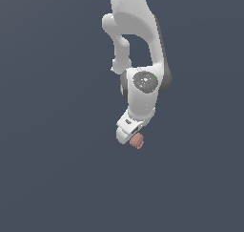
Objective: Pick up the object and move it to a goal position.
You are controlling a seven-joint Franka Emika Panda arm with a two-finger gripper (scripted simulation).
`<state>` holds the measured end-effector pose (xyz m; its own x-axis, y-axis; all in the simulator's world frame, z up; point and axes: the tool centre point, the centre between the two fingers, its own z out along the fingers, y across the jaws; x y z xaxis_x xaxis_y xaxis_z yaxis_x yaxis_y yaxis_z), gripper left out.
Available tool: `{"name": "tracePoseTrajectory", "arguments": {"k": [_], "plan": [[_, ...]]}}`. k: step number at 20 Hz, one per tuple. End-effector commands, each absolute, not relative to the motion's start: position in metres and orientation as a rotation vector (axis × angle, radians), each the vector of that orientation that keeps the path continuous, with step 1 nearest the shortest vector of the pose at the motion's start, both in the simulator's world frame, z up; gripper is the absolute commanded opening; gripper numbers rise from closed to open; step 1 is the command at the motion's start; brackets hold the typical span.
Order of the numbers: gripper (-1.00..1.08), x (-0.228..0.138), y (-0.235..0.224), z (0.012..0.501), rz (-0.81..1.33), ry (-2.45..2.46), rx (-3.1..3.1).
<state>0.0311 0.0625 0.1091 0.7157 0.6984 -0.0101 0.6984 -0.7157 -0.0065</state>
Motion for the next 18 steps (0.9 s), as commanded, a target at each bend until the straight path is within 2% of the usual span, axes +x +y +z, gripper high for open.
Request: {"name": "tracePoseTrajectory", "arguments": {"k": [1,18], "plan": [[1.00,0.035,0.066,0.105,0.014,-1.281,-2.867],[1.00,0.043,0.074,0.092,0.001,-1.520,-2.749]]}}
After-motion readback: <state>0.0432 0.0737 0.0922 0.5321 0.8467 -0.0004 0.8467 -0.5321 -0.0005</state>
